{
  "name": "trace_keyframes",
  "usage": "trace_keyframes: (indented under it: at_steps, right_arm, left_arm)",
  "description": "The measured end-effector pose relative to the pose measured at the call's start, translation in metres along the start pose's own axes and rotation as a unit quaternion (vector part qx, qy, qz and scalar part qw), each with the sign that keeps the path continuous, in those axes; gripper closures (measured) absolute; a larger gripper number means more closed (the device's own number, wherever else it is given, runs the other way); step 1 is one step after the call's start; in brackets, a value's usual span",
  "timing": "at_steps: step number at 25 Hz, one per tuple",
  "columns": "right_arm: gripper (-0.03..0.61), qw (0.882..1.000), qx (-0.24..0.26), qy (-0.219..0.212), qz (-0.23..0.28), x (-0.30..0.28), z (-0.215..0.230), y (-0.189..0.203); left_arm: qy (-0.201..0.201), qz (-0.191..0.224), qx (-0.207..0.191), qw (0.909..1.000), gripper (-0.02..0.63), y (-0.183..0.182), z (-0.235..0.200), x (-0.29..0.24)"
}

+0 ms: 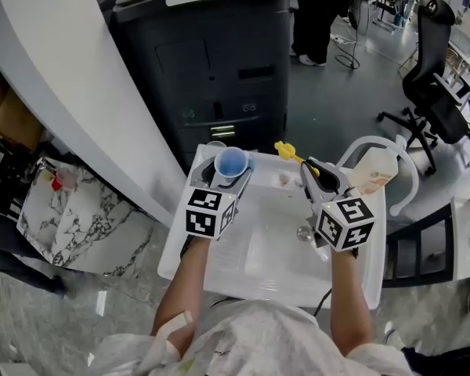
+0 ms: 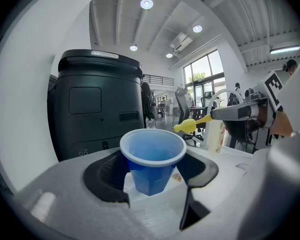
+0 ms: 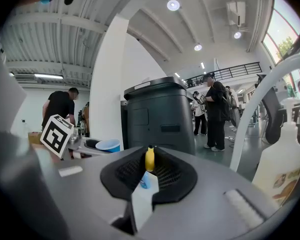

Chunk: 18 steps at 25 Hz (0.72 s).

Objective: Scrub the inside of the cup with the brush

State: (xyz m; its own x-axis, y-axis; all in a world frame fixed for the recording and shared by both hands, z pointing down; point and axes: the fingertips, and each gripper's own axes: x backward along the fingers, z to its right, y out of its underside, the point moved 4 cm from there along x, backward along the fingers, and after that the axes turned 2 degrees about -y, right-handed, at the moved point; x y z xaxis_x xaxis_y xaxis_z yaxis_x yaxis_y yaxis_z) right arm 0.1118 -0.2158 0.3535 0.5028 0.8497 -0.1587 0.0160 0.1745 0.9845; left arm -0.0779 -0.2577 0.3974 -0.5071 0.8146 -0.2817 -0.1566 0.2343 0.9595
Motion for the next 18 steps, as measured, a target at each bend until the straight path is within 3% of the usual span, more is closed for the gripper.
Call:
trace_keyframes:
  at_steps: [18]
  right_arm:
    - [0.543, 1.000, -0.001, 0.004, 0.003, -0.0004, -0.0001, -0.0032]
  left_arm:
    - [0.000, 0.004, -0.010, 0.9999, 0.313, -0.0054, -0.0022, 0.0002]
